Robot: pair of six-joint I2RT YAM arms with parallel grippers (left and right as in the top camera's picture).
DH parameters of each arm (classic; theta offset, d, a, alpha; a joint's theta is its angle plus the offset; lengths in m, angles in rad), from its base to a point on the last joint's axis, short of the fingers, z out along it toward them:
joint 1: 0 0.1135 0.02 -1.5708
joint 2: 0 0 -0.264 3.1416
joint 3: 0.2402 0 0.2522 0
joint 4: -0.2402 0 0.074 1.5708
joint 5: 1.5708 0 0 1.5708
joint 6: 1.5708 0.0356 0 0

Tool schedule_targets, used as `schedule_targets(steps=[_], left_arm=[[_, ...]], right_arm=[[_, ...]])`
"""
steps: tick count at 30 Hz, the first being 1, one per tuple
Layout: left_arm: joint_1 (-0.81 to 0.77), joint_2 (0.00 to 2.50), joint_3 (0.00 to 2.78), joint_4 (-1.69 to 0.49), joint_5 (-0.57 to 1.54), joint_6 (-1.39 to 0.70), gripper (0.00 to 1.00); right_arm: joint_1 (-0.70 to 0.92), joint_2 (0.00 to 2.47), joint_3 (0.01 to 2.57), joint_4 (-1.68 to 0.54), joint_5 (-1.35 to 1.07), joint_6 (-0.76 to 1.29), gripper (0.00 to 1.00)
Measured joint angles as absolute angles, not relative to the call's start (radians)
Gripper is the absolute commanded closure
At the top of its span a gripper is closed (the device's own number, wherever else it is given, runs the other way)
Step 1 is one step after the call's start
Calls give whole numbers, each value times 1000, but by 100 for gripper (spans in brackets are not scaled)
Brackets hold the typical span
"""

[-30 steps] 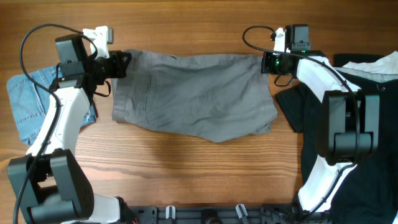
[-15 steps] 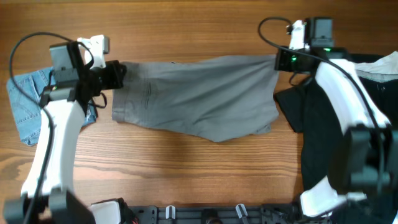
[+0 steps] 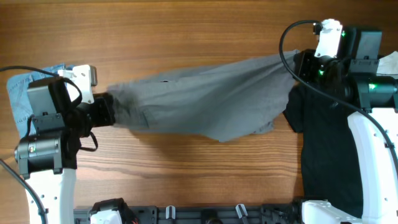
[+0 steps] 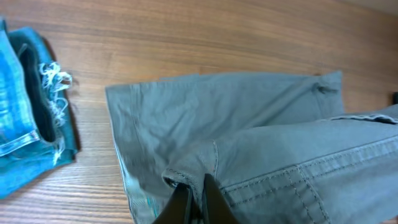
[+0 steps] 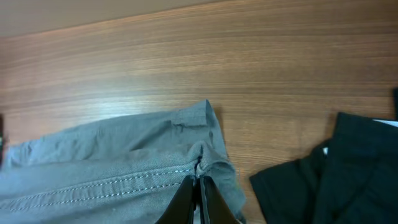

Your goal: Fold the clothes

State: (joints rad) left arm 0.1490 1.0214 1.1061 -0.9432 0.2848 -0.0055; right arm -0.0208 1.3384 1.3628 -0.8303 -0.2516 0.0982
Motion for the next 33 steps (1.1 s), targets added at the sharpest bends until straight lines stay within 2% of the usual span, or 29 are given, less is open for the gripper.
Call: schedule_targets(steps=[11,17,18,19,20,21,22,25,26,28,33], left_arm=[[147,1294,1087,-828,159,-6,96],[146,1439,1085,-648,55,-5,83],[146,1462,1085,-601,39,-6,81],[147,1481,1085,-568,30,-4,79],[148,1510,1085,-535,18,-6,73],[149,1528,1085,-517,12,-5,73],[150,1560,1085,-482,4,-9,73],[151,1625,1085,-443,-10,-6,70],[151,1639,1085,-442,-11,-6,68],[151,1648,1085,-457,-10,-6,57],[151,1645,1084,-407,30,-6,50]], right_arm=[[34,1528,1363,-659,-301,87,96],[57,1661,1363,-508,-313,84,96],[56,1682,1363,-477,-310,84,92],[56,1695,1363,-464,-310,84,75],[56,1715,1363,-443,-307,84,42],[56,1729,1363,-419,-306,84,30],[56,1743,1363,-403,-305,85,27],[54,1766,1363,-395,-299,81,24],[54,1767,1363,-398,-294,81,24],[47,1767,1363,-419,-287,81,24],[35,1767,1363,-521,-303,81,25]])
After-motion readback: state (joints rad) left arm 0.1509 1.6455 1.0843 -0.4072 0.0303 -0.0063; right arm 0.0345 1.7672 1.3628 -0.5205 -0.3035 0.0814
